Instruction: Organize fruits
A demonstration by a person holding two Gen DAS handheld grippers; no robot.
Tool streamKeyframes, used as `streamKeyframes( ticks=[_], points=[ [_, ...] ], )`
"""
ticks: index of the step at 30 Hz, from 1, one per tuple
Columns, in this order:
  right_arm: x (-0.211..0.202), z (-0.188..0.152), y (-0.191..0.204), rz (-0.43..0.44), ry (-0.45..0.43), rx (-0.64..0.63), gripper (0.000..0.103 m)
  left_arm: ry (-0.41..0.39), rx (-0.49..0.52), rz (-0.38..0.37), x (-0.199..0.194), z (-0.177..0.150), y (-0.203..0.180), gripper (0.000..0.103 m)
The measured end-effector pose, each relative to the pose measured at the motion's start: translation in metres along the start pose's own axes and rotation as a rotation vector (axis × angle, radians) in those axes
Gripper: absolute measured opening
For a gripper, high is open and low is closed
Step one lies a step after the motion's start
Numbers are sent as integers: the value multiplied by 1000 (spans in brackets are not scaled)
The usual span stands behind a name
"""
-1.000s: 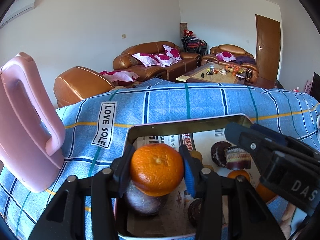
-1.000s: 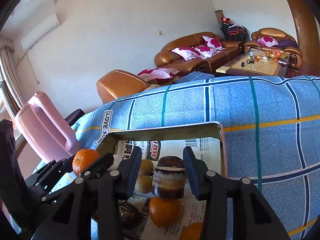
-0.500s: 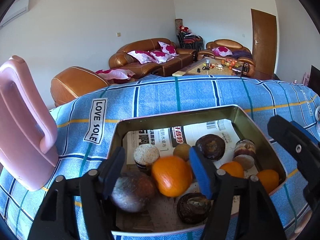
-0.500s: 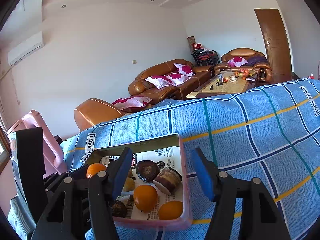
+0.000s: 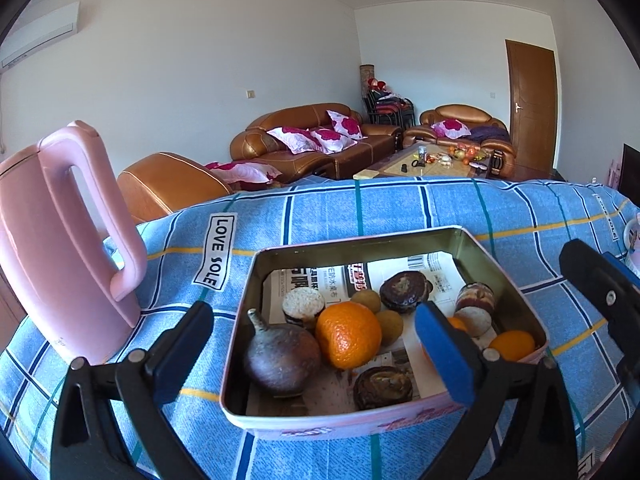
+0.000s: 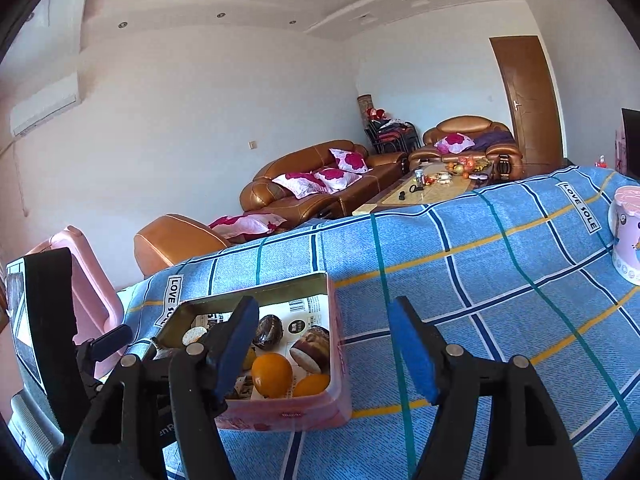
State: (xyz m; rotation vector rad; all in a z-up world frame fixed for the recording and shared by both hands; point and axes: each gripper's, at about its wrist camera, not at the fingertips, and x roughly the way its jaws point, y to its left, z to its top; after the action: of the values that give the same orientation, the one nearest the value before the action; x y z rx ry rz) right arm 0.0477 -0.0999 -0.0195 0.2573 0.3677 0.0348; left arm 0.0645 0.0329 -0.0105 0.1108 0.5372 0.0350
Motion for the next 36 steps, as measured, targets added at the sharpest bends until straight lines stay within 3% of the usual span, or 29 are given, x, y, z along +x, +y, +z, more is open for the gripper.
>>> streamKeyframes(
  ticks=[10, 27, 30, 36],
  points=[
    [-31, -4, 11, -55, -89, -81, 70, -73, 13, 60, -37, -15, 0, 103],
    [-82, -16, 16, -96, -209, -142, 70, -146, -19, 36, -90, -37, -3, 103],
    [-90, -17, 15, -103, -226, -142, 79, -154, -31, 32, -94, -38, -3, 103],
    [-96, -18, 14, -107, -246, -142, 80, -161, -32, 38, -97, -40, -4, 103]
  ],
)
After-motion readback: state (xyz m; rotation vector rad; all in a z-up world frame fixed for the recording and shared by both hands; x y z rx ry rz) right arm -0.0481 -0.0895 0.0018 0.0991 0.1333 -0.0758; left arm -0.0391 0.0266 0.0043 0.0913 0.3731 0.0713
